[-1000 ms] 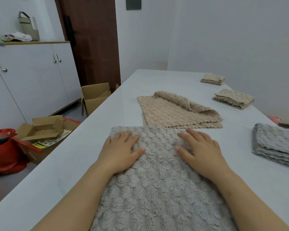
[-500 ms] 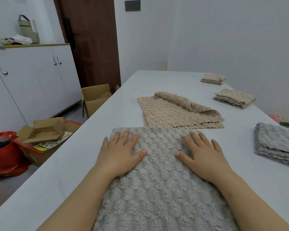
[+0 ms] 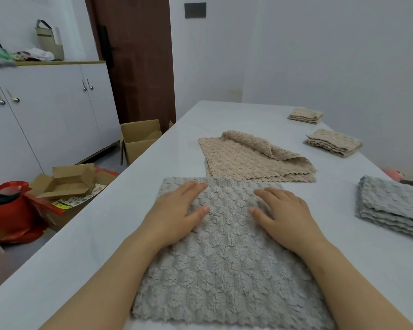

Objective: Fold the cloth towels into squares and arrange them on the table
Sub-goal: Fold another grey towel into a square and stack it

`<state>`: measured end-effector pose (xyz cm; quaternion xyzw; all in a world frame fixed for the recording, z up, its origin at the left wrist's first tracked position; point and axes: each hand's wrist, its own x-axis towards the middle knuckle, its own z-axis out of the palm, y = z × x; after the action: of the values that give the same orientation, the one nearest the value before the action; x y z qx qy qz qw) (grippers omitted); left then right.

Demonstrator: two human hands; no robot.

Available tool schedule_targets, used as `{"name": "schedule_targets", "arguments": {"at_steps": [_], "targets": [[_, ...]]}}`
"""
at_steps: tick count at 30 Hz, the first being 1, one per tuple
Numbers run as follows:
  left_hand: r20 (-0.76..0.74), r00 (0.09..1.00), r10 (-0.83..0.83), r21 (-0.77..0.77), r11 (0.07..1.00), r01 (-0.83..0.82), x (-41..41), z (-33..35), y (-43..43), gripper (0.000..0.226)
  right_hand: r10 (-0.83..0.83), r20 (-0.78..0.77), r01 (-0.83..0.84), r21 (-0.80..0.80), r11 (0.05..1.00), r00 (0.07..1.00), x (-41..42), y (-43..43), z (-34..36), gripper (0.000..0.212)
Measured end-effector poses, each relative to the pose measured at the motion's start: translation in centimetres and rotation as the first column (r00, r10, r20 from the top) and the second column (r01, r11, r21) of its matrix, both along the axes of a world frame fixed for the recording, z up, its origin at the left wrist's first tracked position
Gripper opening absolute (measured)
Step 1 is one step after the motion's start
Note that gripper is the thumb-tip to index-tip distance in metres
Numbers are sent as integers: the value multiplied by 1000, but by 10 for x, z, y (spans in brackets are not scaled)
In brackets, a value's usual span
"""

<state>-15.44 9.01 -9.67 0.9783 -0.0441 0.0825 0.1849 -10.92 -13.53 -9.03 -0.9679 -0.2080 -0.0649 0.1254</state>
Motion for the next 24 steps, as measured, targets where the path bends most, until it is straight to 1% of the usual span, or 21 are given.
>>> {"name": "schedule_targets", "arguments": {"at_steps": [2,4,7,9,10,12,13,14,15,16,18,19,21,23,24], "targets": [[67,996,-64,-84,994,69,-11,8,-8,43,43,47,-47,81,996,998,-8,0,5,39],[131,988,-86,-118,988,101,-24,13,-10,31,98,62,-106,144,984,993,-19,-1,8,25],[113,986,-125,-189,971,145,-50,15,-6,17,193,42,-197,176,965,980,-39,-8,8,15],[83,982,-170,-263,947,186,-69,13,-1,19,260,-3,-249,269,930,966,-54,-13,9,10],[73,980,-183,-305,932,197,-77,11,3,22,290,-30,-267,310,912,956,-61,-15,10,13],[65,977,-203,-352,911,213,-90,4,10,21,353,-65,-311,345,886,933,-73,-18,9,15],[66,972,-226,-354,905,235,-96,2,13,20,389,-72,-343,344,874,919,-78,-19,8,13],[57,964,-261,-348,900,264,-103,0,16,21,423,-78,-378,328,866,903,-84,-19,6,14],[45,952,-301,-323,898,299,-110,-2,18,27,452,-92,-409,299,862,887,-89,-18,4,19],[37,939,-341,-277,900,337,-116,-4,20,38,473,-107,-435,258,863,875,-94,-17,0,23],[25,926,-376,-134,917,376,-124,-9,22,59,492,-95,-475,157,866,866,-101,-16,-7,31],[20,928,-371,-66,926,372,-126,-11,22,63,490,-69,-481,115,869,869,-105,-16,-8,36],[58,928,-367,18,930,366,-125,-14,21,60,471,-25,-468,72,881,882,-106,-14,-8,41],[112,923,-369,63,929,364,-123,-15,20,49,466,45,-467,16,884,883,-106,-11,-7,34],[150,916,-372,102,927,360,-123,-15,19,39,476,110,-476,-30,879,873,-106,-10,-8,28]]}}
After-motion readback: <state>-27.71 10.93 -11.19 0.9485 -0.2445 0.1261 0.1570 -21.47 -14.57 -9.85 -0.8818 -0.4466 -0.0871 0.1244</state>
